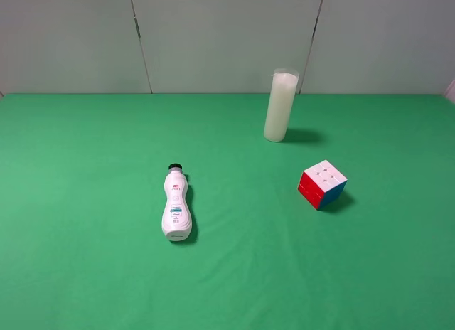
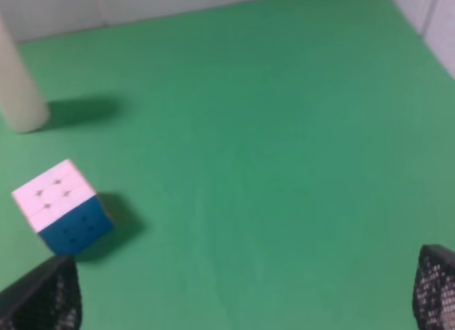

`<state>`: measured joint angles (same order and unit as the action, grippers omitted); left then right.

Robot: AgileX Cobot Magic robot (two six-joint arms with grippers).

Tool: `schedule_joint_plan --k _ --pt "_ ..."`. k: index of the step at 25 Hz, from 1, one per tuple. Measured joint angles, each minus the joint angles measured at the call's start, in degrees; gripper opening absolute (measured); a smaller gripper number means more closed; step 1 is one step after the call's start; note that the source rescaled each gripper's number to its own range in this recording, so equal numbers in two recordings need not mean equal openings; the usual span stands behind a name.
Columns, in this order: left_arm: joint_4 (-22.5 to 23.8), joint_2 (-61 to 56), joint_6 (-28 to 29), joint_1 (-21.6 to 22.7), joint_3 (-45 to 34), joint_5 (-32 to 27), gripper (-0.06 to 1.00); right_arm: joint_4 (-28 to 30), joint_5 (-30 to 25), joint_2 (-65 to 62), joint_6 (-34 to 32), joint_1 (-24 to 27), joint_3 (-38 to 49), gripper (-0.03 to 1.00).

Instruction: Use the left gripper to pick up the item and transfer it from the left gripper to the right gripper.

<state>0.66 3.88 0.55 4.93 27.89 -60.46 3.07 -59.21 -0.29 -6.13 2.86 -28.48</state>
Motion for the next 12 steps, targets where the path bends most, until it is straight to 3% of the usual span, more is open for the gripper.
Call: schedule_joint_plan --k 12 --pt "0.0 0.0 0.0 0.0 0.0 0.0 1.0 -0.07 0.0 0.0 0.0 0.47 0.0 1.0"
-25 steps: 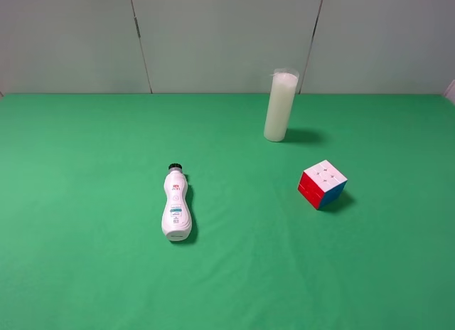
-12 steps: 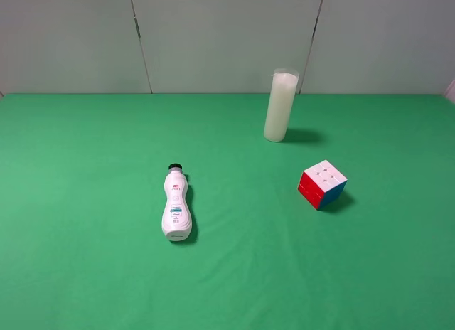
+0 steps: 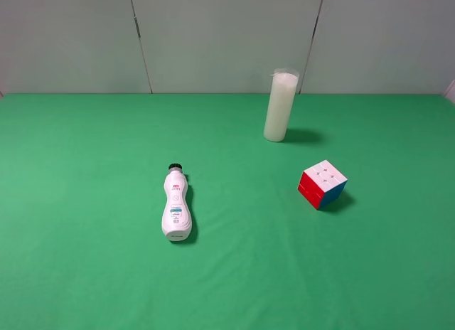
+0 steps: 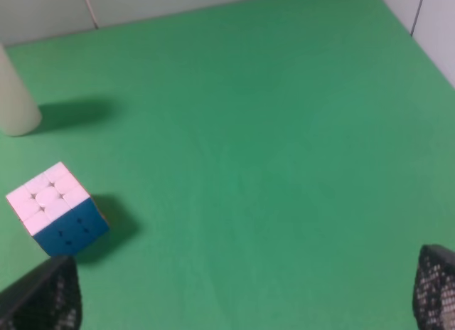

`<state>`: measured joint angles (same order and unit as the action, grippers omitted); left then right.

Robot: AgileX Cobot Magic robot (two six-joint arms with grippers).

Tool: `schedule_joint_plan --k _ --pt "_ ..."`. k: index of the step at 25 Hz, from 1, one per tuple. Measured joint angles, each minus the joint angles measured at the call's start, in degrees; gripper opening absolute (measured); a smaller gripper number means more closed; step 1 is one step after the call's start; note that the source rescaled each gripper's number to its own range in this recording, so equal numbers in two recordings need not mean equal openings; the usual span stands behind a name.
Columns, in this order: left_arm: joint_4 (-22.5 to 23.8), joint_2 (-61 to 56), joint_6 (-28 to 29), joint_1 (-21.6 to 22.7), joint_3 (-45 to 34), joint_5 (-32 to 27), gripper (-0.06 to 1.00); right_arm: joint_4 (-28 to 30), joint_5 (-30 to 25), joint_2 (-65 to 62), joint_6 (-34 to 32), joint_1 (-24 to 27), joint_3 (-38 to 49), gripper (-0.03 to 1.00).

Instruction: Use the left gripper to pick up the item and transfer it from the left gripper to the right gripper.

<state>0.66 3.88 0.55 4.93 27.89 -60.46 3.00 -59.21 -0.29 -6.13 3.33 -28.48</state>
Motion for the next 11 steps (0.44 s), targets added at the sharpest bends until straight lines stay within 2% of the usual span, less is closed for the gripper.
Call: schedule_joint_plan --k 11 --pt "0.0 0.0 0.0 0.0 0.0 0.0 1.0 0.0 0.04 0.0 0.0 0.0 0.0 1.0"
